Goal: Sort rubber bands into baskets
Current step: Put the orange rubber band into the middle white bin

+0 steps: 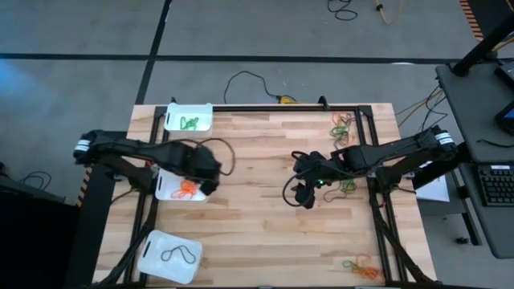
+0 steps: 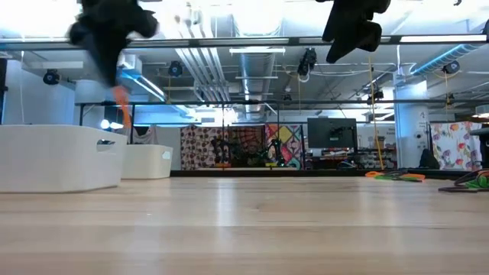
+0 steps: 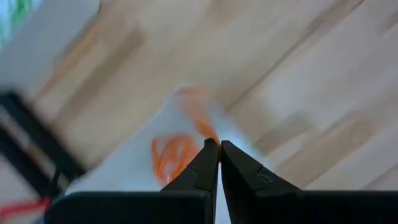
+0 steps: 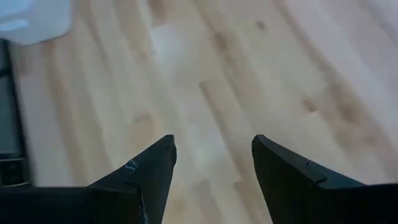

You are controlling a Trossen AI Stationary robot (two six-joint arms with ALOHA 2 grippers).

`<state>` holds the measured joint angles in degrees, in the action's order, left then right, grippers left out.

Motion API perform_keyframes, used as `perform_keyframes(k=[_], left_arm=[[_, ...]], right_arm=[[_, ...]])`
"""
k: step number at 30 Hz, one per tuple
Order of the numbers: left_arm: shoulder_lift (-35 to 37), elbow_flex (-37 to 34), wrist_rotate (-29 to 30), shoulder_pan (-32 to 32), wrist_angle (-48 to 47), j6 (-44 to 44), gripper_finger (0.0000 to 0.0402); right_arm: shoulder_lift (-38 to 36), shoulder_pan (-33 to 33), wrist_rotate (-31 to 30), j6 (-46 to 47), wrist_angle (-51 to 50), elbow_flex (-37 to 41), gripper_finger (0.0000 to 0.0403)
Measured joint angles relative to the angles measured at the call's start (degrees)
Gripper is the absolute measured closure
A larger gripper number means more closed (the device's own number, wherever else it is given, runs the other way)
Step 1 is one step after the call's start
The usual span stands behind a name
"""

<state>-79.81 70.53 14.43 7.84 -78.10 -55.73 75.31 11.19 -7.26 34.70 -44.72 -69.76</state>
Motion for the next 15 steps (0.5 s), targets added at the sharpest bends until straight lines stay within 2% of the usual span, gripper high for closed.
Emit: perform_keyframes(k=[3,8,15], left_arm=[[3.6,-8.4,-3.9,0.0,1.0,-4.0,0.0402],[7.0,-20.6,-6.1,-0.1,7.9,-10.5,0.0402],[6.1,-28.6,-8.1,0.0,17.4,-12.6,0.0402]], right_arm=[[0.0,1.2,0.4,1.3,1.4,0.0,0.0198],[0.0,2.5,0.0,2.0,2.1,0.0,0.0207],[0.0,2.4,-1.8,8.3,-3.1,0.0,0.0213]])
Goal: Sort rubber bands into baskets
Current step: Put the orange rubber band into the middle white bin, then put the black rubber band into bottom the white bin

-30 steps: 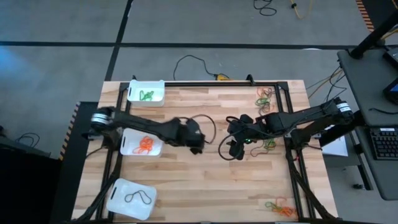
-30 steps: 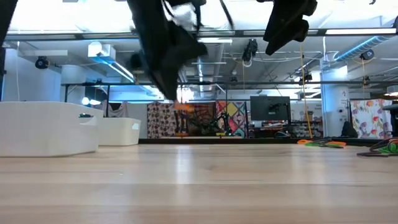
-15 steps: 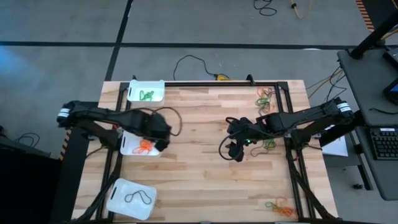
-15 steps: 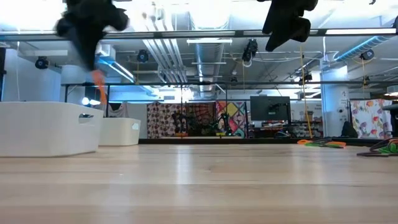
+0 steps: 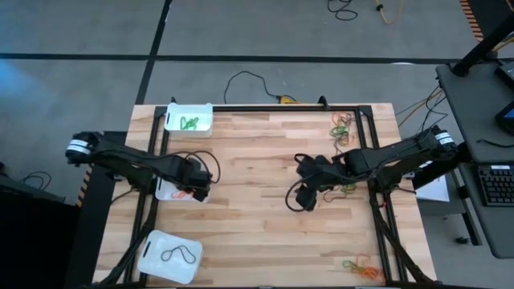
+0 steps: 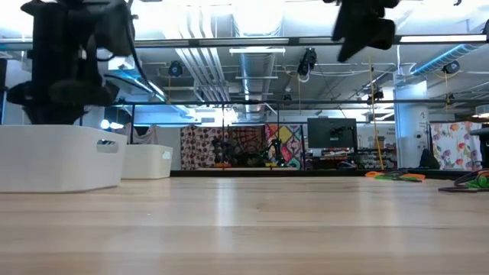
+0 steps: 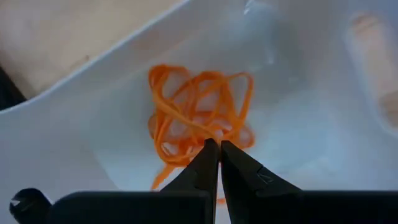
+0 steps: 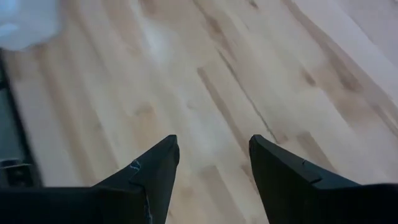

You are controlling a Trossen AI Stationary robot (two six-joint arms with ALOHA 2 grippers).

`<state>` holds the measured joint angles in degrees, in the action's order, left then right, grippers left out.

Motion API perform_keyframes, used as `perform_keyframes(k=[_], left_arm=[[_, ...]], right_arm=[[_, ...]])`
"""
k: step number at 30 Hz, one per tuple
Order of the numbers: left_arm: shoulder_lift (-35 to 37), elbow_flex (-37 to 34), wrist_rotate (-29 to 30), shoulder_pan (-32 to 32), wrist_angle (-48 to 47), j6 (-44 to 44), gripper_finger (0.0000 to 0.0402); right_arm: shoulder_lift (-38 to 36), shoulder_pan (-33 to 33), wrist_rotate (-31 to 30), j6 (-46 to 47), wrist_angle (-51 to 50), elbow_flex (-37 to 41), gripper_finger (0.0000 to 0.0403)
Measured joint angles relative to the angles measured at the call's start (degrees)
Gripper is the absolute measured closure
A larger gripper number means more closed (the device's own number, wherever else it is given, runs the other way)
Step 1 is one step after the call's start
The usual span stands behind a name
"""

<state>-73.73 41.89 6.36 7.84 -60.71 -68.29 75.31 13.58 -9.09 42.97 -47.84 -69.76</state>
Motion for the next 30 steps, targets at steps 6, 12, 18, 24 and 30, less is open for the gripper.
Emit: perform_keyframes(k=[6,12,18,24,30], left_arm=[[-0.9,-1.3,-1.9,0.0,-0.3,0.1,0.0383],[-0.1,0.5,-3.0,0.1,-3.7,0.0,0.0314],[1.2,8.7,-0.3,0.8,-12.4,3.4,0.0248],[2.2,19.1,7.0,4.9,-11.8,11.5,0.0219],[2.3,29.0,17.8,10.9,-5.9,19.6,0.0216]], right_arm=[[0.0,0.0,-1.9,6.5,-13.2,0.0,0.0213],[-0.2,-2.4,-6.5,19.7,-27.1,3.0,0.0213],[-1.0,-6.2,2.3,24.0,-26.8,11.8,0.0213],[-1.0,-8.5,8.5,24.8,-21.2,20.7,0.0213],[-1.0,-9.7,7.8,28.3,-19.4,24.8,0.0229]])
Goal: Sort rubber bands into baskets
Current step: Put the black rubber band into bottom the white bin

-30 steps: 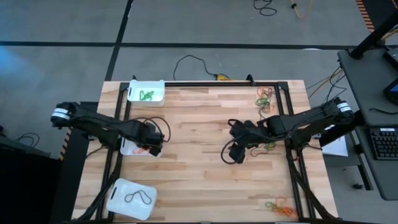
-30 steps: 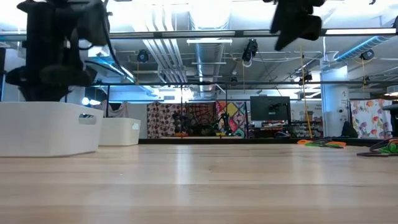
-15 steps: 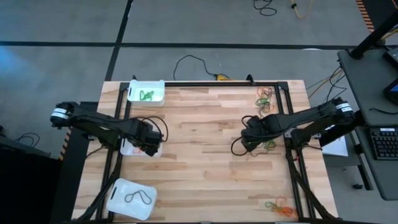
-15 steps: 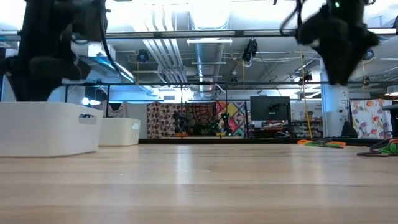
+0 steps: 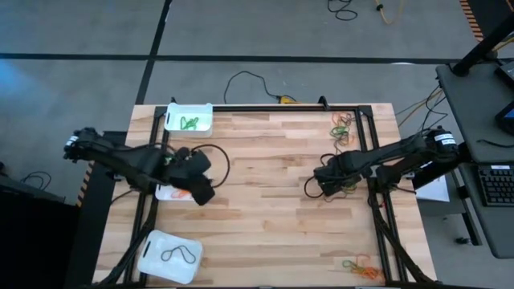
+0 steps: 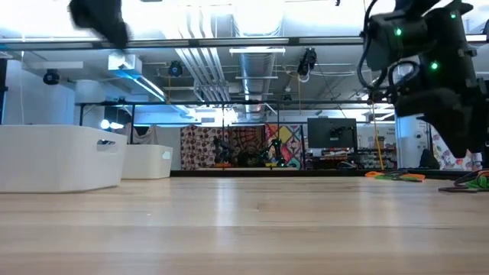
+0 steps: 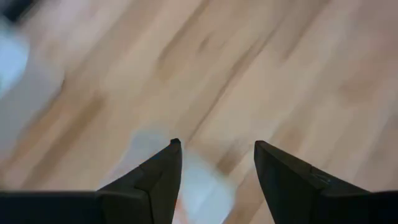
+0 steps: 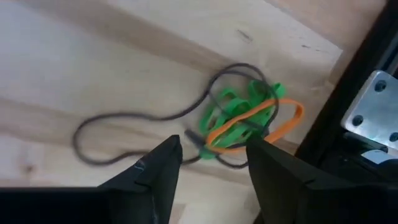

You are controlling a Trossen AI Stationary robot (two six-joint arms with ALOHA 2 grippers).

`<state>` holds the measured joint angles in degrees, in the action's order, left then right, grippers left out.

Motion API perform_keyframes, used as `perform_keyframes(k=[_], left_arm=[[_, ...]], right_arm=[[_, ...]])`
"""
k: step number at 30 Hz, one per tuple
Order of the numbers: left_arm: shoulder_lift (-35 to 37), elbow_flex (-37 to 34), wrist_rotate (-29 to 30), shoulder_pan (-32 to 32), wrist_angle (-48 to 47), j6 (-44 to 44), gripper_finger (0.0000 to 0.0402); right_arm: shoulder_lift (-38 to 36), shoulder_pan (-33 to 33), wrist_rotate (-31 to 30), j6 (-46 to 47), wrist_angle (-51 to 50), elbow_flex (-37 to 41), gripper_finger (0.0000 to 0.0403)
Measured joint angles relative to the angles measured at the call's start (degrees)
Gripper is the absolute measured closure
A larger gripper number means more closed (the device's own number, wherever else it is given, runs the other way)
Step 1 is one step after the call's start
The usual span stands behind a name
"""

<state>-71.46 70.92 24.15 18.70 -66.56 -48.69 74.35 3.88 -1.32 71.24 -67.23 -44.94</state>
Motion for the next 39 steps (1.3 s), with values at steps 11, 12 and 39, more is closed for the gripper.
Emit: perform_keyframes(k=[11,12,39], left_arm=[[-1.1,7.1,11.3,7.2,17.4,16.7,0.0216],[-1.1,7.1,11.4,7.6,17.2,16.7,0.0216],[2.8,4.8,20.8,13.7,11.1,12.1,0.0216]], right_arm=[[0.7,-3.4,3.7,1.0,2.5,5.5,0.0333],[0.7,-3.4,3.7,1.3,3.3,6.1,0.0342],[5.6,-1.8,-2.0,-10.1,31.3,-8.3,0.0394]])
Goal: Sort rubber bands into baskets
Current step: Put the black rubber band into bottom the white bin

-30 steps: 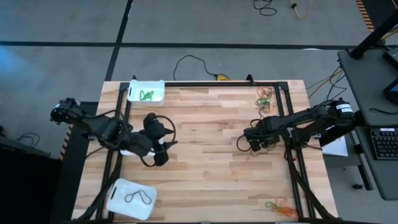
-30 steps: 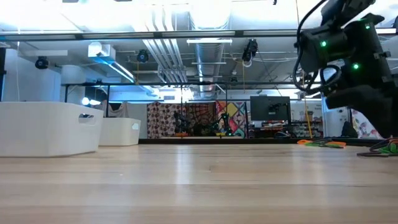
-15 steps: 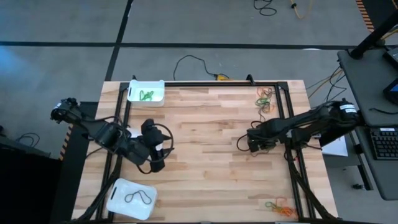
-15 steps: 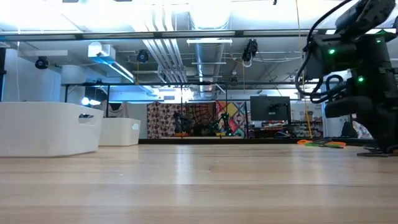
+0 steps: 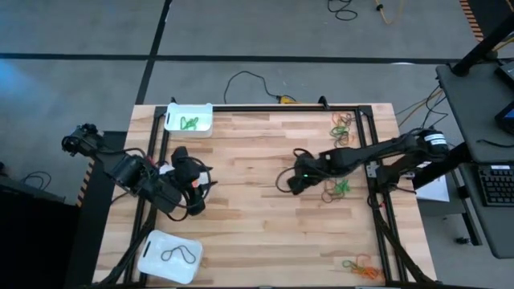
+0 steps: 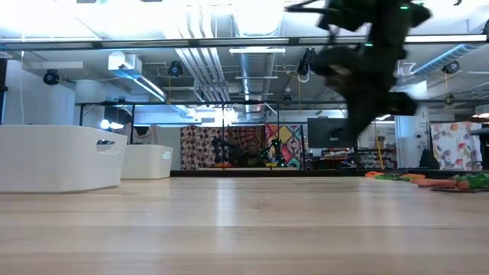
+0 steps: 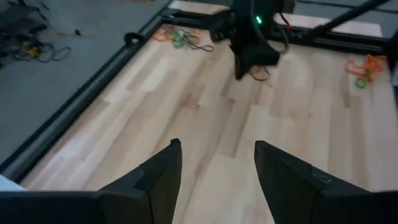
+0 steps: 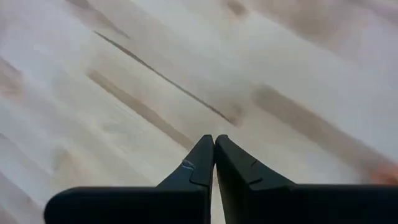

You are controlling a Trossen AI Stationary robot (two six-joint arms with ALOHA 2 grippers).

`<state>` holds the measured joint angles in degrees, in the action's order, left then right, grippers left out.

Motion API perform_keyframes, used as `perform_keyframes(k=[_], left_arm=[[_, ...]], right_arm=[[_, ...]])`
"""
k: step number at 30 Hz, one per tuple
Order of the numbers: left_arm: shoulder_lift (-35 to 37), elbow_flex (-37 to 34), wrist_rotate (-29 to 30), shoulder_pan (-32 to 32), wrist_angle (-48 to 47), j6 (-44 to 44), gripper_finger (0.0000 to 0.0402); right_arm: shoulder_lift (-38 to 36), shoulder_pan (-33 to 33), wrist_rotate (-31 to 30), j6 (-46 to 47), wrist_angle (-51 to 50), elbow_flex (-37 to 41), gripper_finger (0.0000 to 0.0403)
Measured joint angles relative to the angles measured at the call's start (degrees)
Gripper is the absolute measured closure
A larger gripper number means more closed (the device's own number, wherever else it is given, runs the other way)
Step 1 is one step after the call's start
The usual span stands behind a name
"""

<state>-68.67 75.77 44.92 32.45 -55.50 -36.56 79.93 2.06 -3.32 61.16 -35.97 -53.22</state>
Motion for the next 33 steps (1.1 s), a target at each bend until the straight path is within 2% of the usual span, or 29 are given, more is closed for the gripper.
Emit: perform_keyframes(k=[5,10,13,17,20,23,28,33], left_arm=[[1.9,-0.3,1.2,0.0,0.0,-0.3,0.0216],[3.5,-0.5,1.1,1.1,-0.9,-4.8,0.0216],[3.5,-0.6,1.1,1.9,-1.0,-5.5,0.0216],[2.5,-0.6,1.3,1.9,-1.0,-5.0,0.0216],[1.4,-0.7,1.3,1.9,-1.0,-4.6,0.0216],[0.8,-1.2,1.3,1.9,-1.1,-4.5,0.0216],[0.4,-1.9,1.2,1.9,-1.2,-4.5,0.0216],[0.9,-2.0,1.2,2.0,-3.6,-4.7,0.0216]], right_arm=[[5.8,-1.5,-0.2,-7.3,-0.9,-6.8,0.0394],[10.2,-1.6,-0.9,-10.8,-19.3,-12.4,0.0391],[11.6,-2.6,0.5,-11.4,-29.0,-12.2,0.0369],[11.6,-5.3,8.2,-11.4,-26.1,-6.9,0.0313],[11.7,-7.0,9.3,-10.6,-24.6,-2.7,0.0279],[11.7,-8.0,9.4,-9.3,-23.1,0.4,0.026],[12.0,-8.1,12.4,-8.6,-15.6,3.8,0.0261],[13.1,-8.2,13.7,-7.2,-13.8,4.7,0.0305]])
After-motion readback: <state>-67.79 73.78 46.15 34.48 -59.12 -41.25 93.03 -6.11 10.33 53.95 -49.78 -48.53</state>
